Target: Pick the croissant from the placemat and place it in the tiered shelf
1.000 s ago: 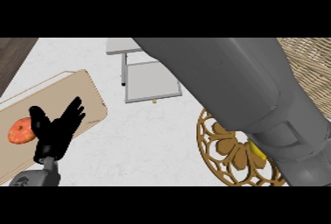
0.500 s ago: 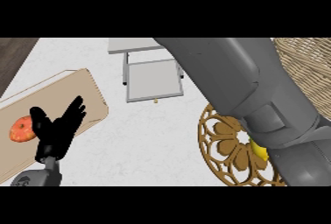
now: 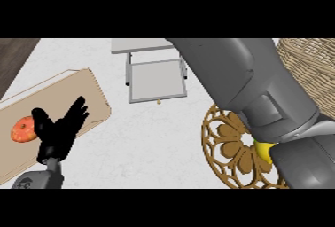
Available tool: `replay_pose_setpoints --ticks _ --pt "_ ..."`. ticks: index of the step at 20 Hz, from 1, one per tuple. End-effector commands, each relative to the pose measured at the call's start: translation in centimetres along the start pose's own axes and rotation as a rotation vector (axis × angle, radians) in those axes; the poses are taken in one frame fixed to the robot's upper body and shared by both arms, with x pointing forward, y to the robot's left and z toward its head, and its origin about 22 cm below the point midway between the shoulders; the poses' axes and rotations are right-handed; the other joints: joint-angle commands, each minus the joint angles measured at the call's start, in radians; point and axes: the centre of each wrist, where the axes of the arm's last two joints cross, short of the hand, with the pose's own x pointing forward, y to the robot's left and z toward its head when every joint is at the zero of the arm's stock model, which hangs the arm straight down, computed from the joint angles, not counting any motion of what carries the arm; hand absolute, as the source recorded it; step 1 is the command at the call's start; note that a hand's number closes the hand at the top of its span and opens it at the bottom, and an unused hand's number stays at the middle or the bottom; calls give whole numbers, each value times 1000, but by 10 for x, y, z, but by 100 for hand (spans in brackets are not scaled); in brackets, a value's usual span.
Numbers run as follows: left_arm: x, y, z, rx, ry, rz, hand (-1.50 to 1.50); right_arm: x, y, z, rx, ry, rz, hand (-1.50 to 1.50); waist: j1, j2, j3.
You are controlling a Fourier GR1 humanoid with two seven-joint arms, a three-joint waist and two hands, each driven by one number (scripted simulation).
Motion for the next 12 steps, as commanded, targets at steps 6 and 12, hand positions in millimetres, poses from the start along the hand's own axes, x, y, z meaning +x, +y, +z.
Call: replay_pose_setpoints --ticks 6,12 --pt "-13 -4 -2 12 92 -6 0 -7 9 -3 9 -38 -24 150 -10 1 -7" --pt "-18 -9 -2 1 109 2 0 -14 -16 -13 -56 43 -144 150 -5 7 -6"
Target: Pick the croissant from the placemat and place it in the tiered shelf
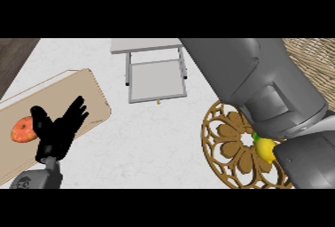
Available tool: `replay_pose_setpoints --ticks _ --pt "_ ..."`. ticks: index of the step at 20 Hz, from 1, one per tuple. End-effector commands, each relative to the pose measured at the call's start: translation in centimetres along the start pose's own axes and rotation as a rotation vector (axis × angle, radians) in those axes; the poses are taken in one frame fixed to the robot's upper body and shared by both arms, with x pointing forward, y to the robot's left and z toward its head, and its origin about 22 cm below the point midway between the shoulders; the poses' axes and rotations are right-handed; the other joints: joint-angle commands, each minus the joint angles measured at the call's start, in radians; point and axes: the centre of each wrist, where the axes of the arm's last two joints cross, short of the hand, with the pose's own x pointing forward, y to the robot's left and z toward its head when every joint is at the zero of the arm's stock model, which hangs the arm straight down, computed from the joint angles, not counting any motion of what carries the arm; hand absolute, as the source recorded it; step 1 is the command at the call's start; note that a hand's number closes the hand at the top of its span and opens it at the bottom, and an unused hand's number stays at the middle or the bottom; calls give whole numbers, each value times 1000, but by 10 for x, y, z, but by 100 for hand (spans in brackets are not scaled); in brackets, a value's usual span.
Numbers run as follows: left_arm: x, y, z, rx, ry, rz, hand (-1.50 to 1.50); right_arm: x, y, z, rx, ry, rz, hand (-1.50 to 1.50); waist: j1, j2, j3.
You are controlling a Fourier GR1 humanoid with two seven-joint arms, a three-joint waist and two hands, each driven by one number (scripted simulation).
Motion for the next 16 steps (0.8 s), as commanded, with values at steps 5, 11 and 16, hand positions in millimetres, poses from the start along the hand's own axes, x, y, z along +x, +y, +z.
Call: replay_pose_setpoints --ticks 5,11,16 --pt "-12 -5 -4 -2 66 1 0 6 -17 -3 -91 85 -276 -150 -4 4 -7" --pt "-26 -5 3 -20 67 0 0 12 -26 -3 -128 122 -533 -150 2 4 -8" --pt "-27 0 0 -7 83 4 0 -13 -50 -11 -226 138 -672 -150 -13 2 -7"
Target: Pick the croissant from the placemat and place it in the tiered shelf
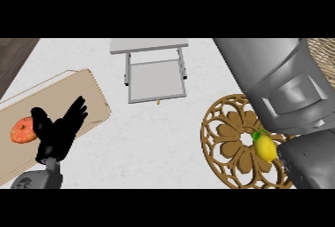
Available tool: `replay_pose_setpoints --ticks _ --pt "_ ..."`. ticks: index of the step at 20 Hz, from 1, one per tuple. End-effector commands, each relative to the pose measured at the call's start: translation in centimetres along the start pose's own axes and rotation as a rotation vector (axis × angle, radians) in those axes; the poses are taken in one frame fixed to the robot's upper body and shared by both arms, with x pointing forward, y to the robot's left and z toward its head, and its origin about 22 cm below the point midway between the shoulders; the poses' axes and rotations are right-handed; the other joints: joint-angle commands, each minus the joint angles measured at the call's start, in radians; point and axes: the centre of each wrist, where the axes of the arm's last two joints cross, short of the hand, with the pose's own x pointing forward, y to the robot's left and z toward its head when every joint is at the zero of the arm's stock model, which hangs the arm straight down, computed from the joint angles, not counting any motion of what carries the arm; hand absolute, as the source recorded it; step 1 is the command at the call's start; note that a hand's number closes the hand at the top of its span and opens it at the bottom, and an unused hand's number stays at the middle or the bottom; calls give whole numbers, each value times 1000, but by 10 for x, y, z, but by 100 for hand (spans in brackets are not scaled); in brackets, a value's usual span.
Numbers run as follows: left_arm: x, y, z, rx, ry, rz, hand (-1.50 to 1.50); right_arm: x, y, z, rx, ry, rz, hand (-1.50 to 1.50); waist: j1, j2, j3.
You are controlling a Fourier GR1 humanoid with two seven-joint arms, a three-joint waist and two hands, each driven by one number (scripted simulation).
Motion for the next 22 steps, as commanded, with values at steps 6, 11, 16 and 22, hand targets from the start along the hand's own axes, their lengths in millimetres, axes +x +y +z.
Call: replay_pose_setpoints --ticks 6,11,16,22 --pt "-11 -2 -3 22 98 24 0 -6 -51 -23 -279 37 -64 -150 -29 -5 -6" --pt "-27 4 13 31 81 13 0 -19 -110 -39 -424 76 -164 -150 -29 -7 -5" --pt "-17 10 9 40 110 32 0 -39 -167 -45 -427 95 -233 -150 -49 -14 -5" --pt "-32 6 2 53 126 41 0 -47 -190 -38 -305 109 -205 -150 -60 -16 -6"
